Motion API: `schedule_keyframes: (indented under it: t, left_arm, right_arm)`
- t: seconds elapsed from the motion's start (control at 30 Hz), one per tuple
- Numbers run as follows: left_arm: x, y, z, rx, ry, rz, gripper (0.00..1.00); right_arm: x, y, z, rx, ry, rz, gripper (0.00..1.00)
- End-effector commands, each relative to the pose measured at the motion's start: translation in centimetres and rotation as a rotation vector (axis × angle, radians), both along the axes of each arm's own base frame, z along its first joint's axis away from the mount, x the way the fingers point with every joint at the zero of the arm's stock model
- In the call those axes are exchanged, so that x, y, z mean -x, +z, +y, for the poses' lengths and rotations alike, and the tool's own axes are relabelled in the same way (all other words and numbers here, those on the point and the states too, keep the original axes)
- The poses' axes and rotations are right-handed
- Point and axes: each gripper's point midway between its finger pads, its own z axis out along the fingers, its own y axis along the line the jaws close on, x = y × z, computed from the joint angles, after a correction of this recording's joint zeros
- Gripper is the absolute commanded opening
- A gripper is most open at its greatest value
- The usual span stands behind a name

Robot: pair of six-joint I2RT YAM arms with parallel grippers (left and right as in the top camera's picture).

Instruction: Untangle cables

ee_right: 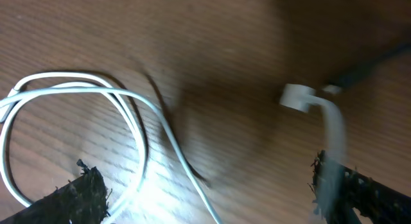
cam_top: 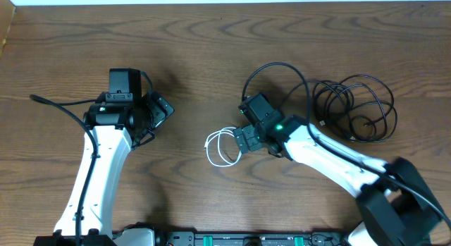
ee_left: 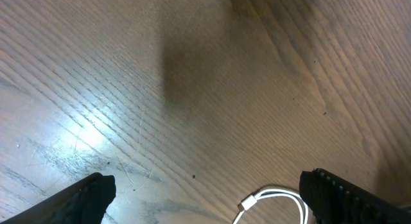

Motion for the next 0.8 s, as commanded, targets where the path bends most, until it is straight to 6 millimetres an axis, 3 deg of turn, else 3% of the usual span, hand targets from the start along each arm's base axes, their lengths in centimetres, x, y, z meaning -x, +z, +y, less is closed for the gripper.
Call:
schedule_keyframes:
  t: [0.0, 0.13, 0.37, 0.57, 0.63, 0.67, 0.7, 0.73, 0.77]
  left_arm:
    - [-0.1, 0.5, 0.5, -0.016, 0.013, -0.013, 0.98]
    - [-0.1, 0.5, 0.5, -0.016, 0.013, -0.013, 0.98]
    - [-0.1, 0.5, 0.5, -0.016, 0.013, -0.012, 0.98]
    - [-0.1, 0.5, 0.5, -0.016, 0.013, -0.012, 0.98]
    - [-0.1, 0.5, 0.5, -0.016, 0.013, -0.012, 0.98]
    - [-0.1, 0.5, 0.5, -0.016, 0.013, -0.012, 0.98]
    - [-0.1, 0.5, 0.5, -0.016, 0.013, -0.013, 0.98]
    - [-0.1, 0.5, 0.5, -0.016, 0.013, -0.013, 0.98]
    - [-0.1, 0.5, 0.5, -0.016, 0.013, -0.013, 0.98]
  right_arm:
    - [1.2, -1.7, 1.7, -0.04, 0.091, 0.06, 0.99]
    - [1.1, -2.2, 2.5, -0.035, 0.127, 0.041, 0.98]
    - [0.7, -3.9, 2.4, 0.012, 0.146, 0.045, 0.83]
    - [1.5, -4.4, 3.0, 0.067, 0.23, 0.034, 0.8]
    - [1.8, -4.5, 3.3, 0.074, 0.261, 0.042, 0.71]
    - [2.0, -4.5, 3.5, 0.07, 0.283, 0.055, 0.6]
    - [2.0, -4.6, 3.5, 0.072, 0.286, 0.062, 0.48]
    - [2.1, -4.7, 3.5, 0.076, 0.286, 0.068, 0.24]
    - [2.1, -4.8, 3.4, 0.08, 0.286, 0.073, 0.07]
